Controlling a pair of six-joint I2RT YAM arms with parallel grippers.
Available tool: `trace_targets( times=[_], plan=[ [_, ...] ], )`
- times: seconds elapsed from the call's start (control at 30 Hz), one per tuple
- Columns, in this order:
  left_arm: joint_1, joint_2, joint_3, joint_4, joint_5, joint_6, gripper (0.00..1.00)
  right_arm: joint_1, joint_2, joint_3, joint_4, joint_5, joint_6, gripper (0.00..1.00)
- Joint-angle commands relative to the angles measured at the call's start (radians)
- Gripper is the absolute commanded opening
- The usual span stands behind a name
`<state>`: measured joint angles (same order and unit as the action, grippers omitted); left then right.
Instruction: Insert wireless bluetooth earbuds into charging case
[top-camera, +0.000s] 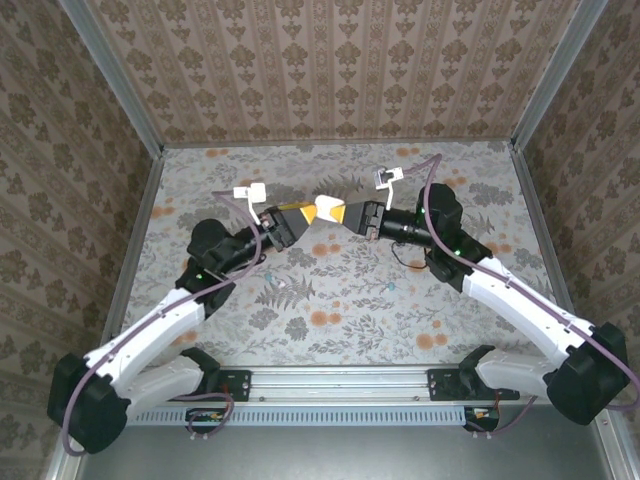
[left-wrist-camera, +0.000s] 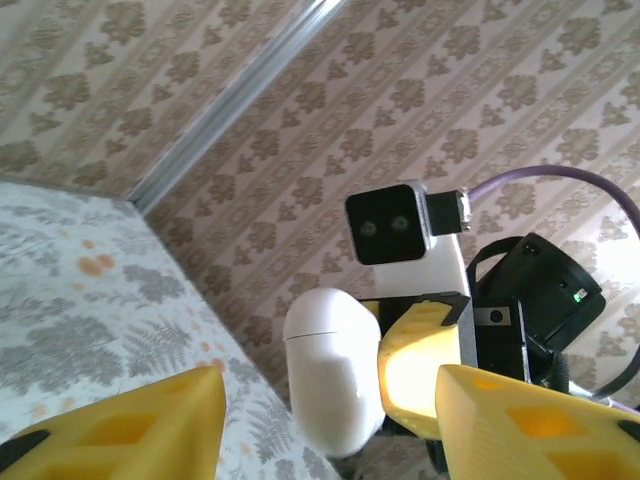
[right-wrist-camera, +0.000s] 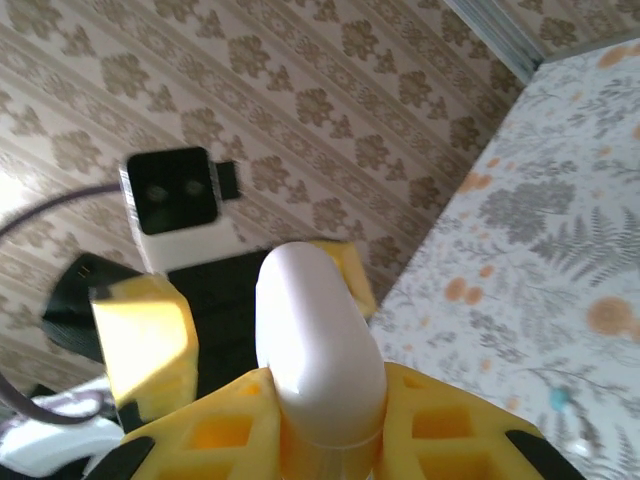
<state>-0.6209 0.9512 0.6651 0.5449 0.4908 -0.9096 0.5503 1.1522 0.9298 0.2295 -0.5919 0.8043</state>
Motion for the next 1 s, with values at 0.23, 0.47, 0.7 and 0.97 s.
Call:
trace_targets(
  times=[0.23, 0.47, 0.7, 0.97],
  plan=[
    [0.082, -0.187, 0.092, -0.488, 0.083, 0.442, 0.67, -0.012, -0.071, 0.047, -0.333, -0.075, -0.451, 0.19],
    [0.073, -0.186, 0.094, -0.454, 0.297, 0.58, 0.72, -0.01, -0.108, 0.005, -0.311, -0.119, -0.556, 0.18],
    [0.021, -0.1, 0.057, -0.204, 0.457, 0.459, 0.7, -0.009, -0.135, -0.024, -0.242, -0.142, -0.554, 0.17],
    [-0.03, -0.034, 0.073, -0.172, 0.371, 0.411, 0.69, 0.002, -0.134, -0.041, -0.199, -0.151, -0.531, 0.17]
  ],
)
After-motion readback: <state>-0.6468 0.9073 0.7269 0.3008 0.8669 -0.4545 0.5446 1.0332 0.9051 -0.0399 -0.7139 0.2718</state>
